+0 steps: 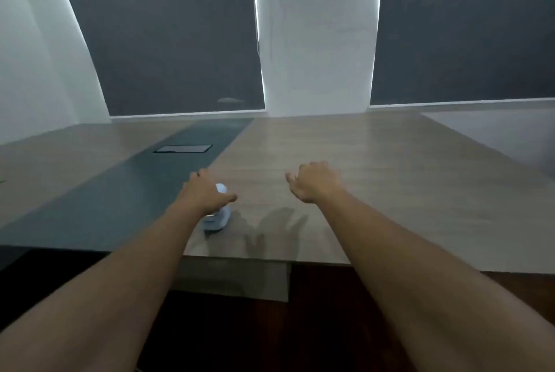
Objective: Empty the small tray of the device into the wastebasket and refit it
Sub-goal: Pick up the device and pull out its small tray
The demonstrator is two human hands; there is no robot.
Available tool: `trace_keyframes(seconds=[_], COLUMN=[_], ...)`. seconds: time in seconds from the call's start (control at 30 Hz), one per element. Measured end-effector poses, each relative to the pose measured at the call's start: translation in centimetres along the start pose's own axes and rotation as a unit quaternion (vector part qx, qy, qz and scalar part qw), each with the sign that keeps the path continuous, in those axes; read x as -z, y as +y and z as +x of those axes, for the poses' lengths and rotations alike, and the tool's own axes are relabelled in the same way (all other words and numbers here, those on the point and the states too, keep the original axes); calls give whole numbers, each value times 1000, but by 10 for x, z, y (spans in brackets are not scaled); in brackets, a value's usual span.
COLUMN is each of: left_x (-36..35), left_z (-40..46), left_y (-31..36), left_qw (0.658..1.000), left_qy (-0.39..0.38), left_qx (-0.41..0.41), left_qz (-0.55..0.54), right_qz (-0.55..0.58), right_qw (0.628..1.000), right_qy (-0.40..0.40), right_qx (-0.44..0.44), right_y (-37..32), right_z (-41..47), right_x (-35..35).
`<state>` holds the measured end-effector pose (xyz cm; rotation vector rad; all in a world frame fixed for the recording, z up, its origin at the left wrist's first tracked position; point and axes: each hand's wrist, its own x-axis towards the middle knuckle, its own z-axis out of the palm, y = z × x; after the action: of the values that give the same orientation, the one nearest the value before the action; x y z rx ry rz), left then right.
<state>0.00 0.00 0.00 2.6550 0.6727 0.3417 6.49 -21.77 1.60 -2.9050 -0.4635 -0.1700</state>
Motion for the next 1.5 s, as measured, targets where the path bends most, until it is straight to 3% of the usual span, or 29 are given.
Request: trace_keyframes(seconds=[0.2, 0.33, 0.5, 0.6, 0.8, 1.0, 1.13, 1.5], left_x=[-29, -30, -28, -28, -32, -34, -33, -29], left_z=[-15, -13, -4, -8, -15, -24, -27, -31], left_y=[-24, -22, -15, 4, 36, 58, 66, 75], left_qw=[977, 961, 888, 853, 824, 818, 818, 821], left_qy=[66, 86, 12, -55, -119, -151, -163, -165], left_qx=[124, 145, 163, 139, 105, 71, 48, 9], left_qz=[-158, -217, -430, -500, -544, -550, -549, -547], right_qz=[2, 52, 238, 348, 550, 611, 639, 767], right_qw=[998, 995, 970, 937, 822, 773, 752, 630], right_qy=[42, 45, 21, -8, -124, -165, -154, -85], right_qx=[57, 75, 38, -12, -81, -52, -48, -84], right_y=[-7, 1, -2, -7, 1, 20, 31, 58], right_z=[-9, -9, -10, -8, -13, -18, -23, -28], right_x=[-34, -44, -40, -40, -36, -33, -34, -32])
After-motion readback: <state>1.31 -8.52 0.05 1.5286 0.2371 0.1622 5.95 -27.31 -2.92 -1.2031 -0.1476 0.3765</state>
